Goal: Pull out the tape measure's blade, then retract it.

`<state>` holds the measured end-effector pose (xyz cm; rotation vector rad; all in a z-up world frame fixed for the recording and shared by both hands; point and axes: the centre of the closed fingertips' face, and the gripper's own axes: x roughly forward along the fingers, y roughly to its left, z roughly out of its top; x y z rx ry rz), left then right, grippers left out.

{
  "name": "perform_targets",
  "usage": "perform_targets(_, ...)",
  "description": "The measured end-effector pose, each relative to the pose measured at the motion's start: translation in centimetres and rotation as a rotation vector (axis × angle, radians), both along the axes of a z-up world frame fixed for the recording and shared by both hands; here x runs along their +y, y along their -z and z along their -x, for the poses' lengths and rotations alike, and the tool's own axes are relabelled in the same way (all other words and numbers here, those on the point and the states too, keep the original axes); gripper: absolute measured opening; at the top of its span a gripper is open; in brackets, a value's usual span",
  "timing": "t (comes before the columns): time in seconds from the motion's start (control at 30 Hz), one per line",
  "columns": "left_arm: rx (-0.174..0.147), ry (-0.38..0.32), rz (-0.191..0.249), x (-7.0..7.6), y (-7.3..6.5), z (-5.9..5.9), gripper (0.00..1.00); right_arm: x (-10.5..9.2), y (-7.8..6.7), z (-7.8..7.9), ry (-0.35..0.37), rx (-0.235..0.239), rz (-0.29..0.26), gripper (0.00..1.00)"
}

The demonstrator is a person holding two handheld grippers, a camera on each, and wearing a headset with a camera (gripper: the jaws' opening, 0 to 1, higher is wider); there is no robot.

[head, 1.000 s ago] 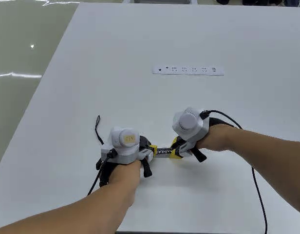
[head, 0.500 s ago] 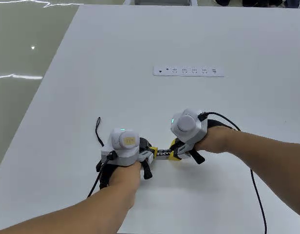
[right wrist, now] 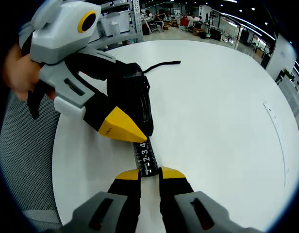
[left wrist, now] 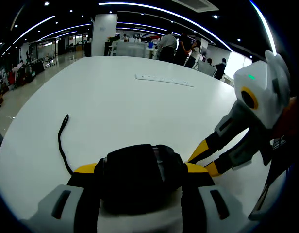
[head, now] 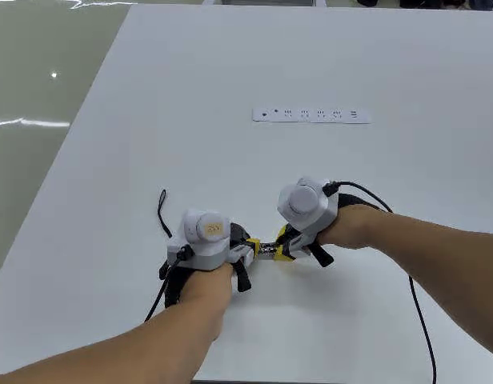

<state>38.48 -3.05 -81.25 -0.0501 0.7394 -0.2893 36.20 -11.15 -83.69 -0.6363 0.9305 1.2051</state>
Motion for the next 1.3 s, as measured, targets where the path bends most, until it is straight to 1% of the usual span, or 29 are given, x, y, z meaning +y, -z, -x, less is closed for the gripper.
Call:
perform_targets(0.73,0.003,-0.001,0.008,0.1,0.1,0.0,0.65,1.0,0.0,0.3,-0.011,0.002,-0.008,0.13)
perform_targets(0.9,0.006,-0.001,0.011,0.1,0.1,0.0,0.65,1.1,0.0,0.2,-0.016,-0.005,-0.009,0.13)
perform_targets(1.3,0.007,-0.001,0.013,0.1,0.1,0.0,0.65,1.5,0.0,0.1,0.000,-0.001,-0.017,0.13)
